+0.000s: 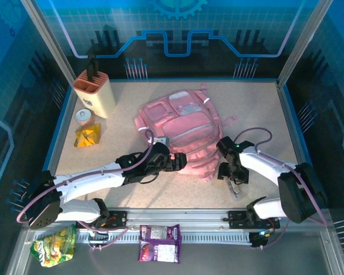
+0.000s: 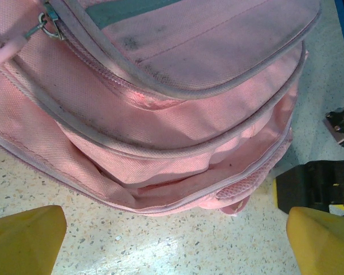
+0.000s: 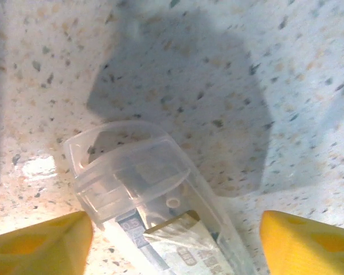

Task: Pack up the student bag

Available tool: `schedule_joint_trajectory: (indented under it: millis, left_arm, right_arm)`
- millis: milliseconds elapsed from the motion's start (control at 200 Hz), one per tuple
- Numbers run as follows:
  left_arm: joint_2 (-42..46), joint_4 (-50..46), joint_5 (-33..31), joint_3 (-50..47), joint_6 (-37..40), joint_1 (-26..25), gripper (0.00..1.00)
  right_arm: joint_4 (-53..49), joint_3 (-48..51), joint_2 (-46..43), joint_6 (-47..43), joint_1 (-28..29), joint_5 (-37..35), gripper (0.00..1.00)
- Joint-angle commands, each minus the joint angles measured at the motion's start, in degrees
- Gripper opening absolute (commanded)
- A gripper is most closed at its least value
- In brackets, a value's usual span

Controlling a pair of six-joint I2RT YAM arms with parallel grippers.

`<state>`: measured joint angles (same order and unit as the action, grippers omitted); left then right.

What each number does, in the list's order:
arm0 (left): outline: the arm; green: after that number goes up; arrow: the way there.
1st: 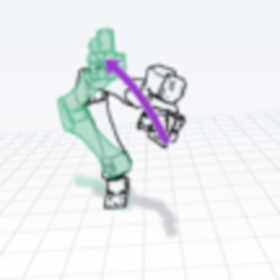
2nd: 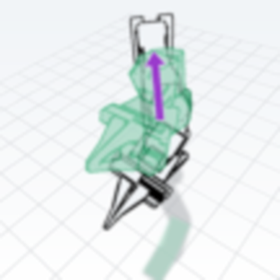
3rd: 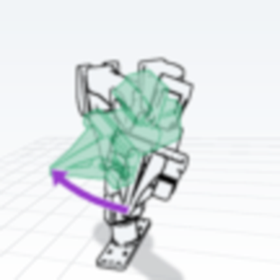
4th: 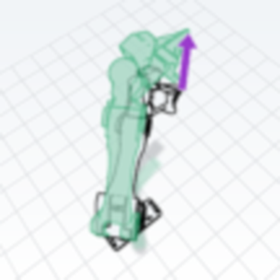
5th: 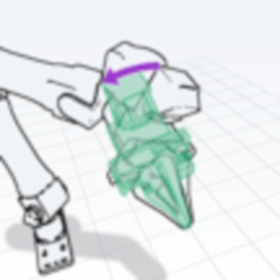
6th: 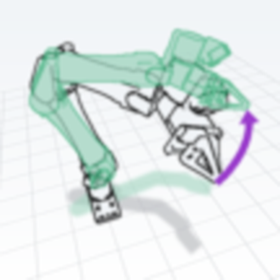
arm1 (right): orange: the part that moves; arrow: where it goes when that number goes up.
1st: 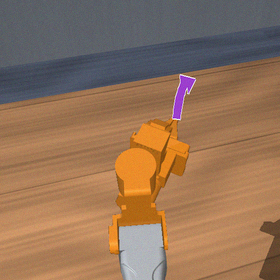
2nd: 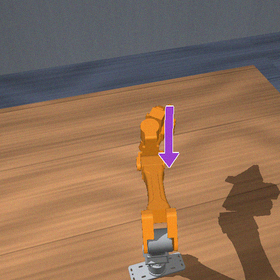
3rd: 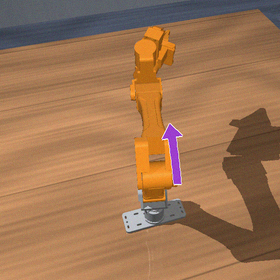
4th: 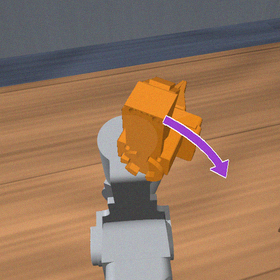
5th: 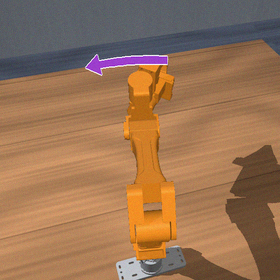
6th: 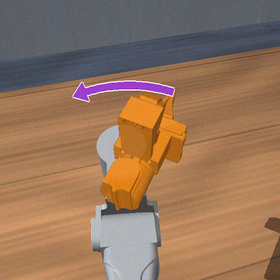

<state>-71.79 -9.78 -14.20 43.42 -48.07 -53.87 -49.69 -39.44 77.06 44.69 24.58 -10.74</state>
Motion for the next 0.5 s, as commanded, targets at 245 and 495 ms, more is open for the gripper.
schedule_joint_trajectory:
  millis: [245,495]
  left_arm:
    - [0.1,-0.4,-0.9,0.4,0.2,-0.3,0.99]
    - [0.3,-0.9,-2.2,0.5,-0.4,-0.3,0.99]
  right_arm:
    - [0.2,3.7,-8.5,-1.1,-7.7,3.6,0.79]
    - [0.5,3.8,-4.6,0.2,-3.4,3.6,0.84]
